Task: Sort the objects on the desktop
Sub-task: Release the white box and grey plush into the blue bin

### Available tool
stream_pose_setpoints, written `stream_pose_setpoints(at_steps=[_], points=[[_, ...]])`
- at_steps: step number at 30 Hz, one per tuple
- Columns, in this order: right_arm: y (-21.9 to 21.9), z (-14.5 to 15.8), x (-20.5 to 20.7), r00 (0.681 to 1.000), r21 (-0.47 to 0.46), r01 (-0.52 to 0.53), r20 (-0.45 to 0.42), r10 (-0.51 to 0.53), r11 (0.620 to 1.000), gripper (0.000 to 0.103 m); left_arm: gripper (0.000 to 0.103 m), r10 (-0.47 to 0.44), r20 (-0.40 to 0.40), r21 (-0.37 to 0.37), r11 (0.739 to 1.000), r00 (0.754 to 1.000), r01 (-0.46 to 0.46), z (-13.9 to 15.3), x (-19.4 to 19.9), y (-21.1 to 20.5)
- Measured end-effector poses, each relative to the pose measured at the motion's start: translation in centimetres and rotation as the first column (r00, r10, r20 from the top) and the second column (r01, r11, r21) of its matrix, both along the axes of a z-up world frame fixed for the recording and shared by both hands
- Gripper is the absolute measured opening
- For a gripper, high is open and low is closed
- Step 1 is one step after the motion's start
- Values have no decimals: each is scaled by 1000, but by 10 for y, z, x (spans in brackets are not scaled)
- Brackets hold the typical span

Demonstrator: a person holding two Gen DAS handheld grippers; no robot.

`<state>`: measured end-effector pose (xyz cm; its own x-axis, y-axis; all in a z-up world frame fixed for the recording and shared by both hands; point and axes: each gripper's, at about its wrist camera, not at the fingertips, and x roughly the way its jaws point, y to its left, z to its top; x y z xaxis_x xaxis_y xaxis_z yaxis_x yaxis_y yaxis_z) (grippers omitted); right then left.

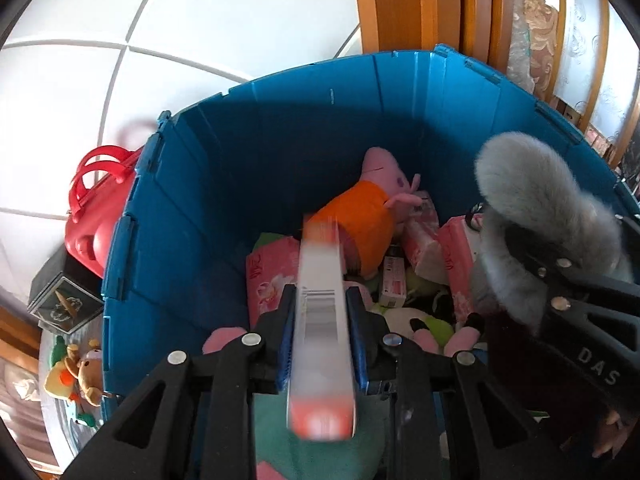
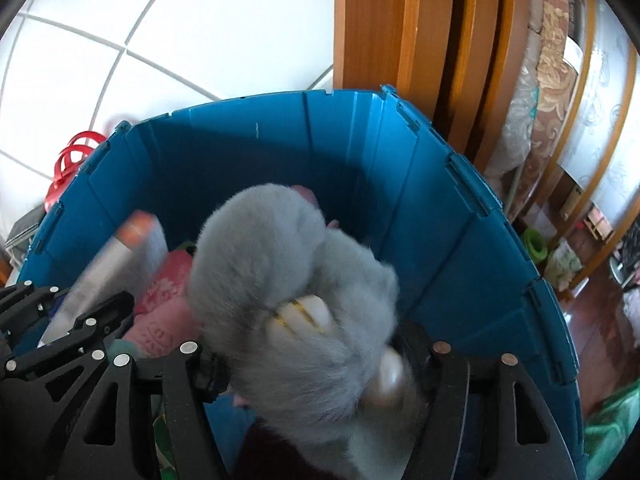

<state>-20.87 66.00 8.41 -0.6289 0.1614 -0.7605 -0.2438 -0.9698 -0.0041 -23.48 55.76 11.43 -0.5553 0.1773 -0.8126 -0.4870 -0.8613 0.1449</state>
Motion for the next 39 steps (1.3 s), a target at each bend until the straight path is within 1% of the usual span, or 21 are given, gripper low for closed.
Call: stream_pose_setpoints(at_steps=[1, 2, 3, 4, 5, 6, 9, 10, 11, 12, 13, 14, 16, 19, 24, 27, 31, 35, 38, 39], points=[[0, 1, 0, 1000, 2, 0, -1, 0, 1000, 67, 36, 3, -8, -7, 1000, 1000, -3, 0, 1, 0], [0, 1, 0, 1000, 9, 0, -2, 0, 1000, 67, 51, 4, -13, -7, 1000, 1000, -4, 1, 1, 1], [-1, 1, 0, 1000, 11, 0, -1, 0, 1000, 67, 59, 6, -24, -5, 1000, 1000, -6, 2, 2, 0], [-1, 1, -1, 1000, 10, -1, 1, 1, 1000, 67, 70, 8, -32, -5, 1000, 999, -8, 4, 2, 0], [-1, 1, -1, 1000, 9, -1, 4, 1, 1000, 68, 72, 10, -47, -6, 1000, 999, -10, 6, 3, 0], [-1, 1, -1, 1000, 8, 0, 8, 0, 1000, 68, 72, 9, -60, -5, 1000, 998, -9, 7, 5, 0], [1, 1, -2, 1000, 12, 8, 12, -8, 1000, 75, 72, 7, -78, -13, 1000, 997, -8, 9, 5, 1], [2, 1, -2, 1000, 11, 12, 12, -12, 1000, 80, 72, 10, -80, -16, 1000, 997, -11, 9, 5, 0], [3, 1, -2, 1000, 10, 17, 11, -17, 1000, 87, 72, 17, -81, -18, 1000, 997, -18, 9, 4, -1], [4, 1, -2, 1000, 8, 22, 11, -22, 1000, 90, 72, 27, -77, -17, 999, 997, -28, 9, 2, -2], [6, 1, -2, 999, 7, 31, 12, -31, 999, 98, 72, 32, -72, -13, 999, 997, -33, 9, 0, -3], [8, 1, -2, 999, 6, 35, 12, -35, 999, 103, 72, 39, -60, -4, 999, 997, -40, 9, -2, -5], [9, 0, -2, 999, -8, 32, 12, -32, 999, 103, 72, 41, -49, 5, 999, 998, -40, 8, -3, -6], [9, -2, -3, 999, -6, 33, 22, -33, 999, 103, 72, 40, -54, 0, 999, 998, -40, 9, -2, -5], [14, -3, -4, 999, -44, 33, 27, -31, 998, 103, 72, 34, -44, 32, 999, 998, -33, 12, -3, -8], [15, -3, -5, 999, -39, 37, 35, -35, 999, 103, 72, 29, -41, 40, 999, 999, -28, 12, -4, -7], [17, -3, -3, 999, -55, 41, 32, -39, 998, 103, 72, 20, -67, 44, 999, 998, -17, 17, -1, -6], [22, 2, 1, 999, -90, 48, 4, -48, 995, 103, 72, 5, -121, 83, 997, 993, 5, 29, 7, -10], [25, 6, 4, 999, -115, 46, -17, -48, 992, 103, 72, 36, -169, 112, 994, 985, -17, 41, 14, -19], [25, 7, 4, 999, -123, 44, -21, -47, 991, 103, 72, 45, -169, 125, 992, 985, -24, 43, 15, -23]])
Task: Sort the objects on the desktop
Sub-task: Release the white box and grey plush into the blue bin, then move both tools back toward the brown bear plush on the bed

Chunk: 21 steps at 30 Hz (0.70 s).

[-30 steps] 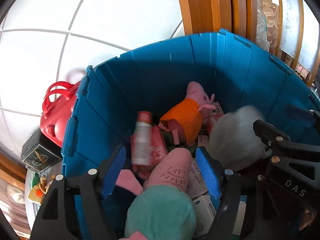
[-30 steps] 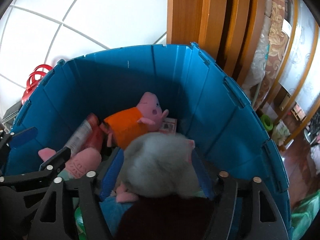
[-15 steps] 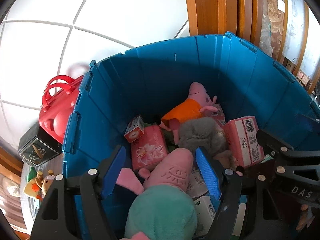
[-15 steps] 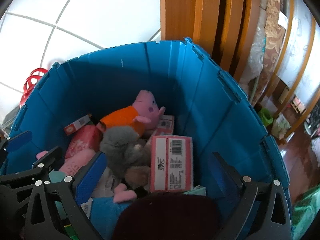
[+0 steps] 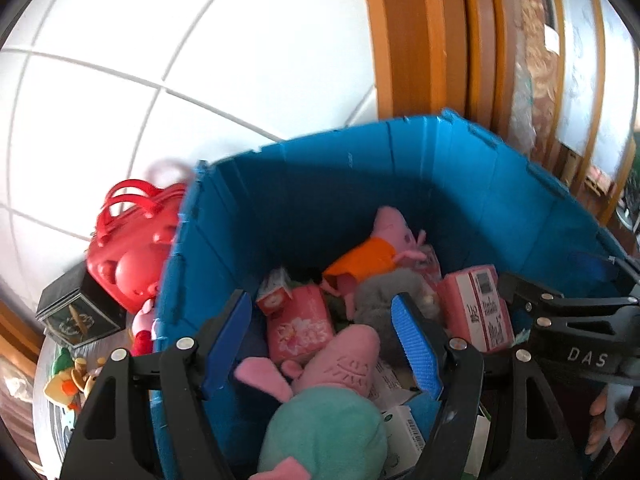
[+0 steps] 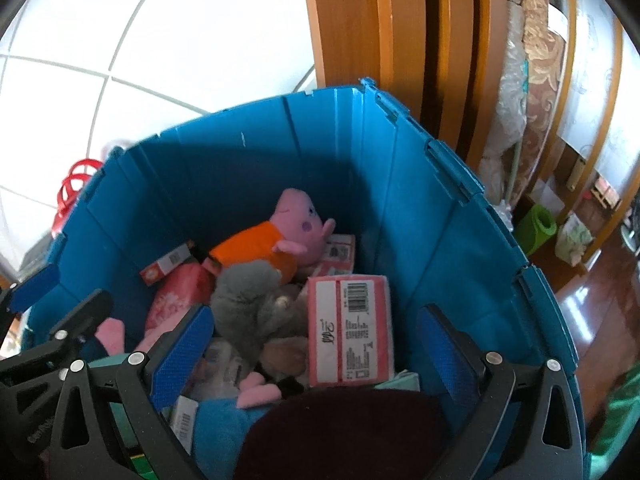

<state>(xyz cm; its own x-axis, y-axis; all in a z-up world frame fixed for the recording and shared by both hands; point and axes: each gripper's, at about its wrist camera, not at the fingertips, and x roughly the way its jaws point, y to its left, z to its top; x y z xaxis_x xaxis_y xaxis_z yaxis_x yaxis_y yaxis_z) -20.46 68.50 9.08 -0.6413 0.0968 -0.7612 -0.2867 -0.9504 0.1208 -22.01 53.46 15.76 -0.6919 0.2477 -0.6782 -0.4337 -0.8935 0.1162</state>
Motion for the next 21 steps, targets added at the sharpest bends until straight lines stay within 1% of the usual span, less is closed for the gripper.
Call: stream_pose_setpoints(at_steps=[3, 6, 9, 11, 13, 14, 16, 18, 21], points=[[-1, 3, 1, 1000, -19, -12, -17, 11, 1000, 103, 72, 53, 32, 112, 992, 998, -56, 18, 1, -25], [-5, 9, 5, 998, -33, -38, -55, 37, 999, 103, 72, 74, 80, 196, 977, 994, -89, 37, 5, -53], [-11, 15, 8, 995, -42, -55, -82, 52, 998, 103, 72, 89, 104, 219, 970, 991, -110, 52, 12, -81], [-17, 21, 12, 992, -69, -70, -105, 62, 995, 103, 72, 114, 90, 220, 967, 989, -132, 60, 19, -100], [-31, 29, 15, 990, -55, -88, -112, 82, 995, 103, 72, 139, 61, 207, 967, 988, -149, 66, 25, -120], [-39, 33, 16, 989, -41, -100, -115, 94, 994, 103, 72, 159, 41, 187, 968, 986, -164, 67, 28, -134], [-61, 46, 21, 983, -20, -138, -129, 134, 990, 103, 72, 195, 13, 167, 967, 981, -195, 65, 31, -155], [-81, 60, 27, 976, -22, -168, -148, 163, 986, 103, 72, 219, -22, 156, 964, 975, -213, 61, 35, -181], [-119, 89, 42, 956, -34, -214, -213, 202, 976, 103, 72, 247, -74, 147, 961, 966, -234, 54, 43, -223]])
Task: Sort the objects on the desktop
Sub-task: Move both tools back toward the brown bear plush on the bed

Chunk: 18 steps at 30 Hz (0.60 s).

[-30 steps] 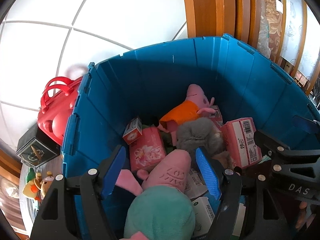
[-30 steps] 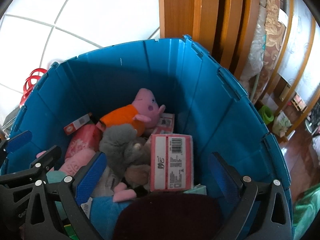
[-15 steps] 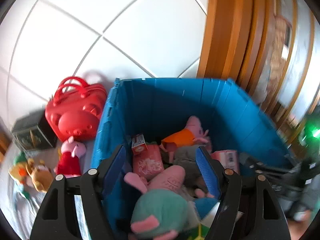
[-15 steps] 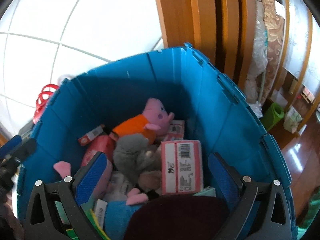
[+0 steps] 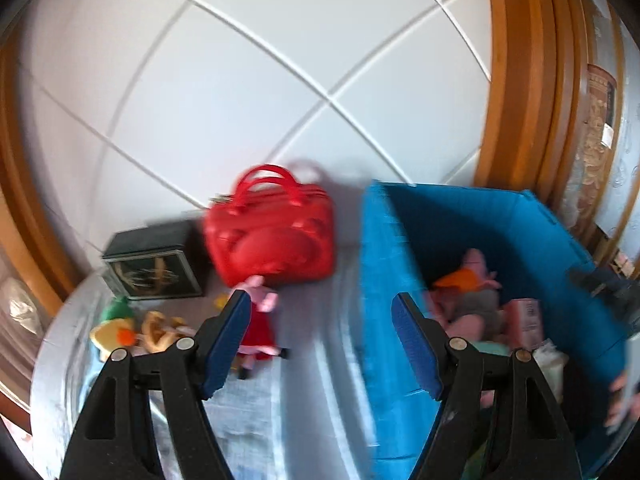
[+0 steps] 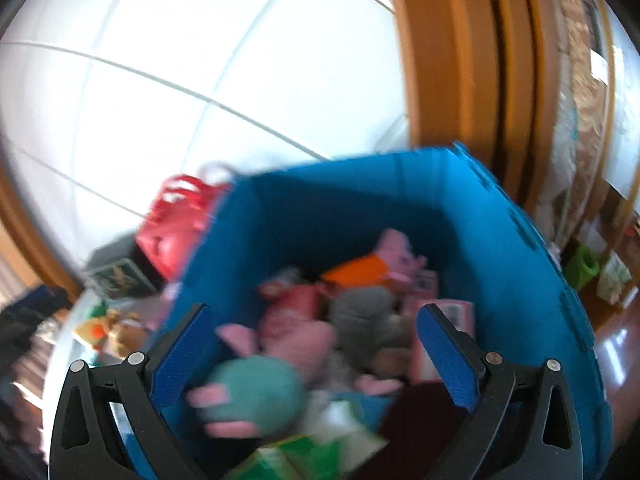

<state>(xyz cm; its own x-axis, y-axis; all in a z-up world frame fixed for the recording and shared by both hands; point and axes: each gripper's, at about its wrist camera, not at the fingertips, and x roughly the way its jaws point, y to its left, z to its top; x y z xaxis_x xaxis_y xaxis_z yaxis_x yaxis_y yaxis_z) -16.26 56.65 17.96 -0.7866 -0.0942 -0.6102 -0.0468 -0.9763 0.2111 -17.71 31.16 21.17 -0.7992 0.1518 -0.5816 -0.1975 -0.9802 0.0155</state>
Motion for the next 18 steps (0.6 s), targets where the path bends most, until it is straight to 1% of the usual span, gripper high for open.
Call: stream_pose_setpoints(at_steps=[2, 5, 8, 10, 12, 14, 18], points=[[-32, 20, 12, 998, -7, -35, -46, 34, 999, 103, 72, 10, -11, 4, 1000, 1000, -10, -7, 4, -33], [-80, 38, 26, 993, 3, -83, -86, 83, 997, 103, 72, 11, 10, 25, 1000, 1000, -11, -19, 4, -84], [-129, 45, 32, 989, 30, -109, -97, 111, 994, 103, 72, 45, 17, -29, 999, 999, -44, -36, 3, -133], [-165, 44, 30, 988, 35, -128, -86, 131, 991, 103, 72, 56, 35, -36, 998, 998, -55, -46, 0, -168], [-192, 41, 27, 985, 24, -154, -81, 155, 988, 103, 72, 46, 68, -12, 999, 997, -46, -58, -3, -206], [-223, 33, 22, 982, 14, -176, -68, 177, 984, 103, 72, 52, 96, -1, 999, 994, -53, -72, -8, -244], [-276, 7, 4, 976, -4, -216, -13, 216, 976, 103, 72, 80, 132, -14, 997, 988, -79, -97, -18, -293]])
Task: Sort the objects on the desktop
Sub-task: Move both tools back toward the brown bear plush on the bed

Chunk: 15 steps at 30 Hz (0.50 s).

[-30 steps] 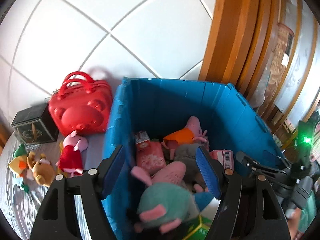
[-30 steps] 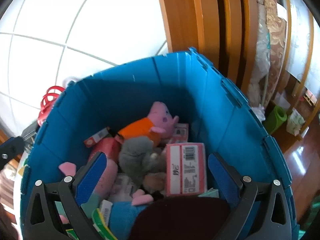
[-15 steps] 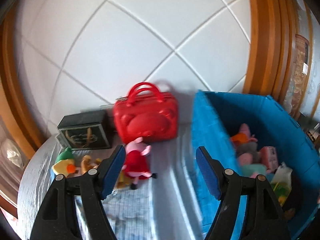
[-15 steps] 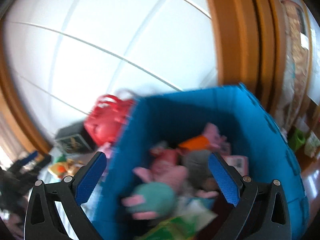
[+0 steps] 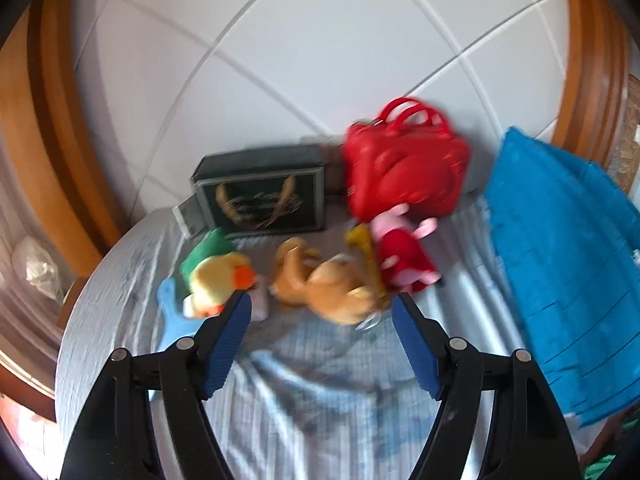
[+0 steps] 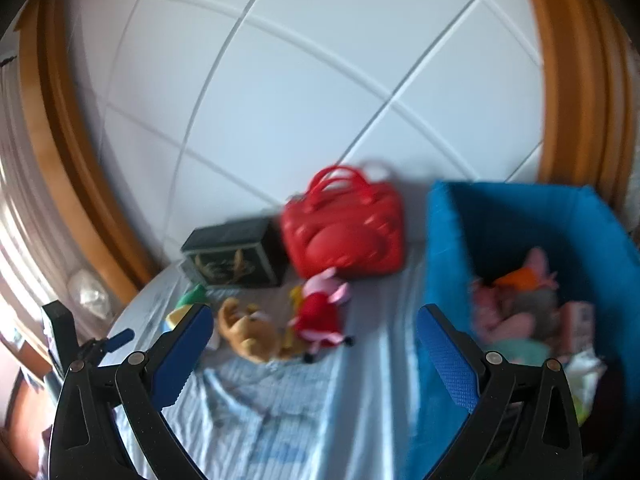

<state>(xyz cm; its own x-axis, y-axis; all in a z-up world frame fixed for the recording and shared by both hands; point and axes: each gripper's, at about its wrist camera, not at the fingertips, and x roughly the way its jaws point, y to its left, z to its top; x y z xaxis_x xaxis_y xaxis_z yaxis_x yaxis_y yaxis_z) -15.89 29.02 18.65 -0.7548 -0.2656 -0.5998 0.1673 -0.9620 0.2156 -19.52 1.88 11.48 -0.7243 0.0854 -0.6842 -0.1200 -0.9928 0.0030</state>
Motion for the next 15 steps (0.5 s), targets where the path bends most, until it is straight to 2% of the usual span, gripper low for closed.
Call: stream_pose_setpoints(at_steps=[6, 15], points=[[-59, -53, -29, 995, 1, -25, 102, 24, 1000, 103, 72, 28, 65, 4, 1000, 997, -28, -39, -21, -53], [-105, -141, -85, 959, 12, -8, 285, 5, 1000, 103, 72, 5, 172, 41, 999, 985, -12, -99, -76, -76]])
